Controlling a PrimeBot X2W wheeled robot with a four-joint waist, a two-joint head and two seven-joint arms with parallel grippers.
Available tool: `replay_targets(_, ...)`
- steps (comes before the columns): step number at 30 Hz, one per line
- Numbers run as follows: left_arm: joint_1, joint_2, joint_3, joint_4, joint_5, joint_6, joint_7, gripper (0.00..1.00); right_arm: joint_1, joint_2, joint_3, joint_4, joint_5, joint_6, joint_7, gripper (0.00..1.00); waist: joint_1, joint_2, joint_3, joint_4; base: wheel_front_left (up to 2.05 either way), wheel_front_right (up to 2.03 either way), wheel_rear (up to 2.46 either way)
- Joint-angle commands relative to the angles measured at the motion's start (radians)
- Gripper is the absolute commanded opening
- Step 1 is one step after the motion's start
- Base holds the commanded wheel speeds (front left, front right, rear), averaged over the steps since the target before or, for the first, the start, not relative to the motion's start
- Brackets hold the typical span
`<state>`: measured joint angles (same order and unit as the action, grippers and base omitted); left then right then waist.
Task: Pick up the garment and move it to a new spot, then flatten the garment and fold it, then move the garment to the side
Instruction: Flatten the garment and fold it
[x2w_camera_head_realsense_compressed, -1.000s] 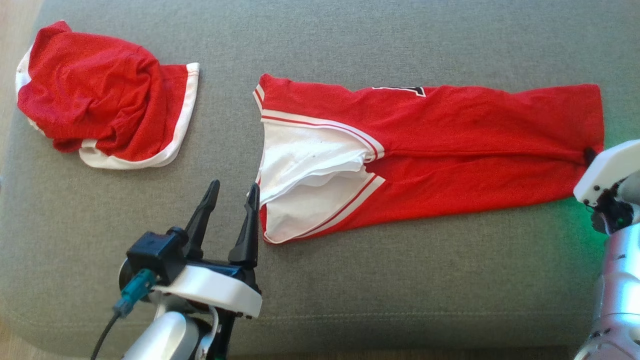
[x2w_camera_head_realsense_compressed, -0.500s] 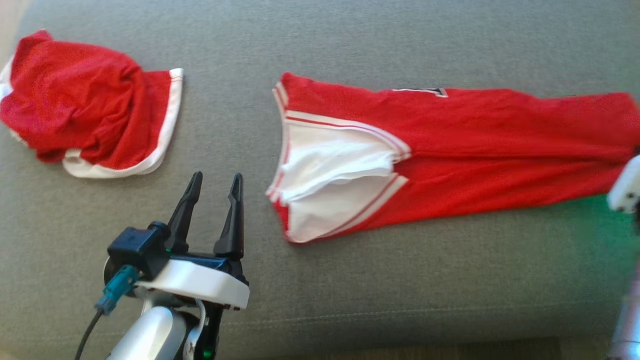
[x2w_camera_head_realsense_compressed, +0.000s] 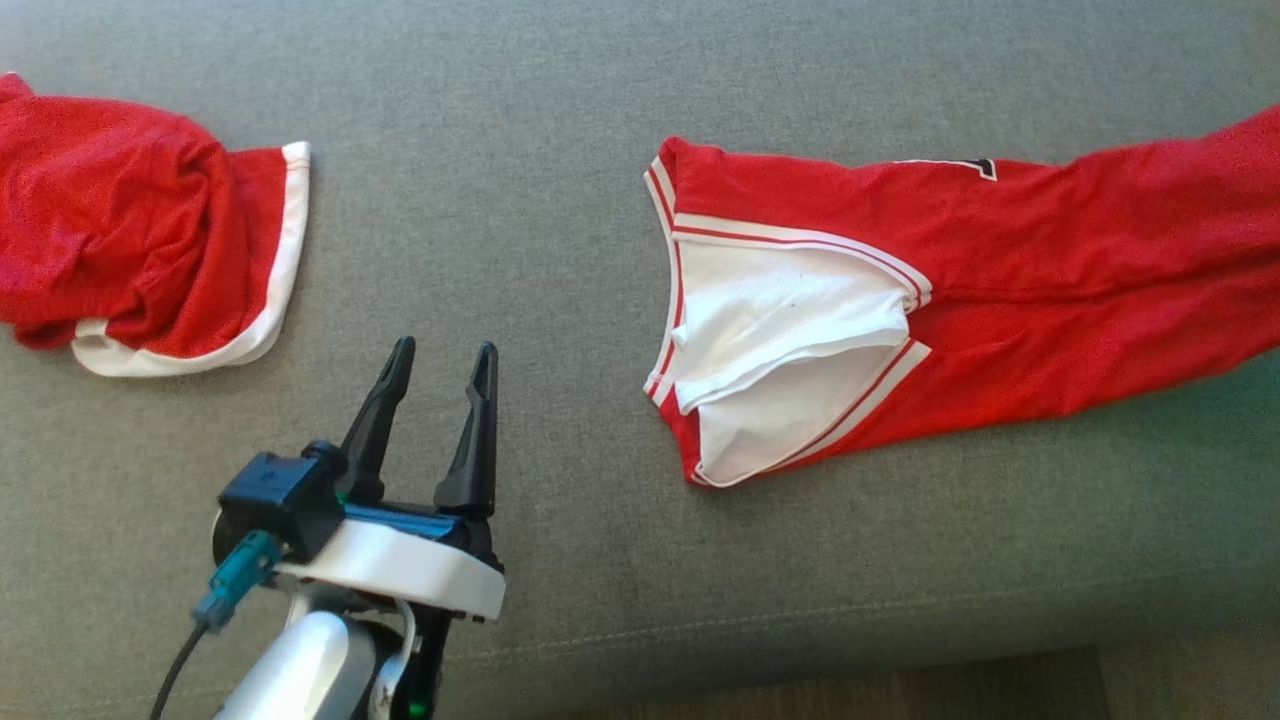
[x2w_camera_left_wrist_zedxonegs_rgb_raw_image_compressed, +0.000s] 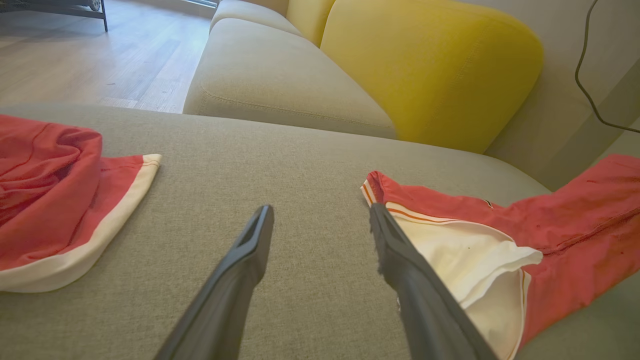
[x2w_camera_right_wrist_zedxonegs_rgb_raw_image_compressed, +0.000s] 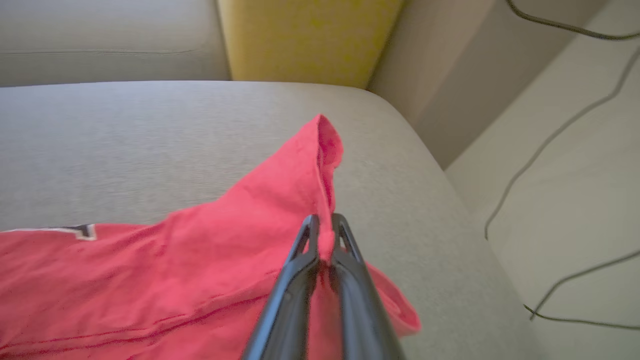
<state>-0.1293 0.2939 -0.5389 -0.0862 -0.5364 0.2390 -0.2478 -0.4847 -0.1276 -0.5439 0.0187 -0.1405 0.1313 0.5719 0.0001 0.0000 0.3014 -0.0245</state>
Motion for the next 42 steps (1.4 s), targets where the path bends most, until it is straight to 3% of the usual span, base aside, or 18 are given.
replay_targets(1,-0.038,0.012,0.026,-0.028,0.012,0.001,-0.003,1.00,0.021,0.002,0.060,-0.071,0.012,-0.001,0.000,0.00,-0.0001,0.0000,-0.009,0.007,0.00,0.00,0.00)
replay_targets(9,-0.052,-0.014,0.008,-0.034,0.023,0.006,-0.005,1.00,0.092,0.052,0.209,-0.244,0.052,-0.001,0.031,0.00,-0.0001,0.0000,-0.043,0.040,0.00,0.00,0.00)
replay_targets(14,-0.046,-0.015,0.001,-0.028,0.028,0.007,-0.006,1.00,0.118,0.072,0.286,-0.287,0.068,-0.001,0.038,0.00,-0.0001,0.0000,-0.054,0.061,0.00,0.00,0.00)
replay_targets(29,-0.038,-0.045,-0.016,0.005,0.016,-0.004,-0.009,1.00,0.153,0.077,0.502,-0.069,0.306,-0.001,-0.090,0.00,-0.0001,0.0000,-0.072,0.191,0.00,0.00,0.00)
replay_targets(42,-0.023,-0.048,-0.007,0.015,0.043,-0.001,-0.013,1.00,0.190,0.077,0.653,-0.026,0.372,-0.001,-0.162,0.00,-0.0001,0.0000,-0.070,0.200,0.00,0.00,0.00)
